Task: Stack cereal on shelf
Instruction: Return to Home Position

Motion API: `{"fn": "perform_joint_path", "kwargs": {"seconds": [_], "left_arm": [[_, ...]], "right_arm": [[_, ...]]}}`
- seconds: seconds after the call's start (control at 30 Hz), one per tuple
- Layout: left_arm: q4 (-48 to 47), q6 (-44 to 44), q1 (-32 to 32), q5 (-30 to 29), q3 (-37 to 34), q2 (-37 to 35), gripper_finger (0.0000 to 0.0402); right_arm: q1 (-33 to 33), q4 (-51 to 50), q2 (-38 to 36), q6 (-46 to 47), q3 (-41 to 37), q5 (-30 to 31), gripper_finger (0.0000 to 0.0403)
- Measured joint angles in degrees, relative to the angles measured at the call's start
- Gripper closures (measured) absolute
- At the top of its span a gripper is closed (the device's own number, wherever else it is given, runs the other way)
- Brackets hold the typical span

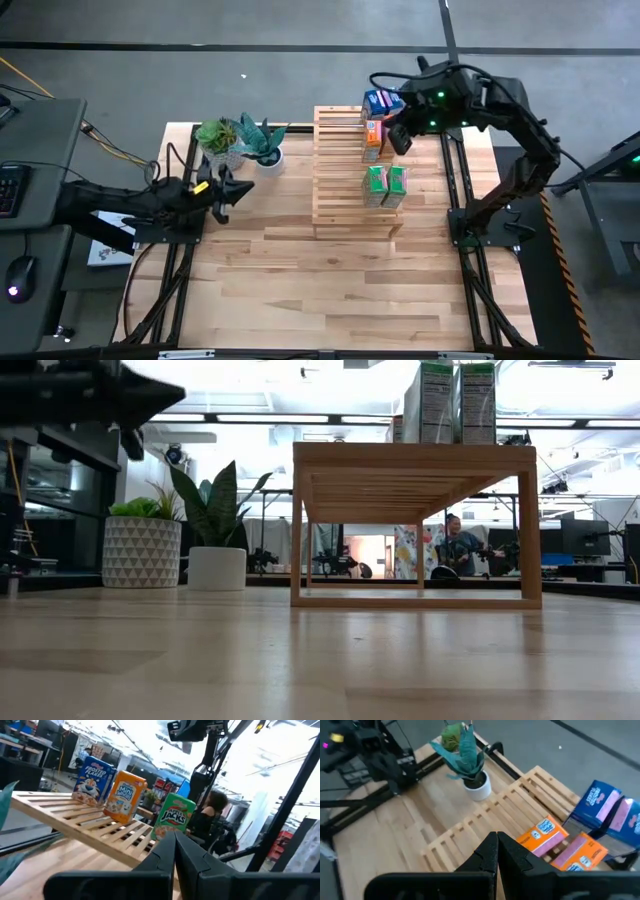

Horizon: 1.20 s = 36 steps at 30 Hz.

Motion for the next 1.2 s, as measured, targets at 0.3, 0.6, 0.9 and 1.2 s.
{"fn": "perform_joint_path", "kwargs": {"seconds": [0.3, 0.6, 0.9, 1.2], "left_arm": [[-4.31, -4.55, 2.0, 7.36, -5.38, -8.57, 0.0402], [-5.26, -5.56, 2.32, 9.65, -5.36, -9.51, 0.0402], [-5.9, -5.53, 2.32, 9.62, -5.36, -9.49, 0.0401], [-6.08, -5.46, 2.32, 9.59, -5.34, -9.49, 0.0401]], "right_arm": [[1.09, -2.33, -2.89, 2.42, 0.0, -2.9, 0.0402], [10.69, -7.65, -11.42, 3.67, -2.88, 4.27, 0.0403], [29.51, 12.28, -36.12, 11.48, -39.07, 11.79, 0.0403], [37.16, 50.72, -61.9, 5.02, -80.42, 14.6, 0.0403]]}}
